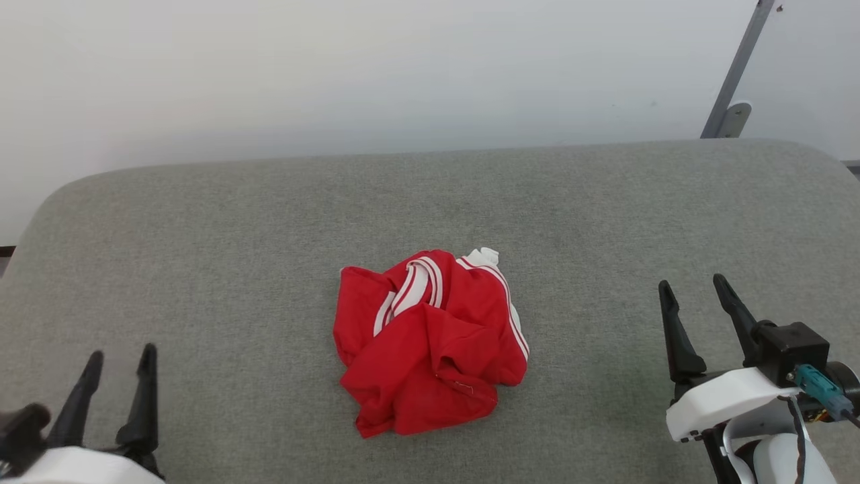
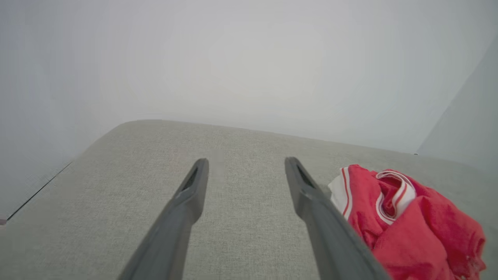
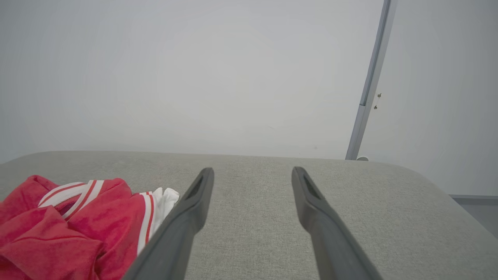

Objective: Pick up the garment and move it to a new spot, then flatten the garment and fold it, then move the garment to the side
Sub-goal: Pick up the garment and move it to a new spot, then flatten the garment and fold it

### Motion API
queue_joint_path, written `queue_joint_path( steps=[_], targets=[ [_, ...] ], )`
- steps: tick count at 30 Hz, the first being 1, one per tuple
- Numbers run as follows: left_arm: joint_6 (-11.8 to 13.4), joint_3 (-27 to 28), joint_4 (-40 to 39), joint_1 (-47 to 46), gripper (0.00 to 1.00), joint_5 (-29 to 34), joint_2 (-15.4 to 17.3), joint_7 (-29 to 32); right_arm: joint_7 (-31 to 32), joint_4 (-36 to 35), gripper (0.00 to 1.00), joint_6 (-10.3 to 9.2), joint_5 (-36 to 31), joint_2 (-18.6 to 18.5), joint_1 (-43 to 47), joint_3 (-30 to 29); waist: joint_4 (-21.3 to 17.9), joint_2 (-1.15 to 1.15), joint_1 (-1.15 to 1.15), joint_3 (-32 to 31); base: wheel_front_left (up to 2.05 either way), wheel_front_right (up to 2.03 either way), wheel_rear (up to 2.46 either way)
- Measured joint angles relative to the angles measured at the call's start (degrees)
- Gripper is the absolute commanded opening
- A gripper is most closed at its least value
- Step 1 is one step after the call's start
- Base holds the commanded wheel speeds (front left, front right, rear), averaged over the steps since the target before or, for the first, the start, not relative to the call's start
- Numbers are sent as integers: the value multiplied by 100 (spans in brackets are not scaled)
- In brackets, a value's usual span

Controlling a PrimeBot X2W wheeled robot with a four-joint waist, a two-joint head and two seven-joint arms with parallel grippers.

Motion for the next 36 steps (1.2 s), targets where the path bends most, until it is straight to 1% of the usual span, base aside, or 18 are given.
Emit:
queue_joint_path(
  steps=[2,5,8,12,21,24,30,33,36],
  targets=[
    [-1,189,-91,171,100,82,-92,0,12,-41,100,0,5,5,20,-14,20,0,0,-6,0,0,0],
    [32,519,-211,356,100,200,-338,-1,19,-68,100,0,12,22,62,-38,44,0,0,-14,0,0,0],
    [-58,654,-223,542,100,312,-492,-2,25,-85,100,0,20,34,101,-71,72,0,0,-20,0,0,0],
    [-179,837,-248,567,100,457,-671,-3,62,-119,100,0,27,60,107,-89,108,0,0,-24,0,0,0],
    [-414,1049,-213,638,100,615,-865,-4,67,-154,100,0,59,81,109,-78,138,0,0,-32,0,0,0],
    [-442,1092,-201,639,100,664,-896,-5,87,-143,100,0,112,102,114,-107,152,0,0,-25,0,0,0],
    [-471,1120,-187,627,100,801,-979,-5,256,-81,100,0,231,131,96,44,240,0,0,10,0,0,0],
    [-498,1096,-189,614,100,836,-1020,-7,398,-25,100,0,282,93,26,197,312,0,0,43,0,0,0],
    [-524,1042,-189,528,100,862,-1038,-7,621,118,100,0,333,-46,-159,365,412,0,0,101,0,0,0]
  ],
)
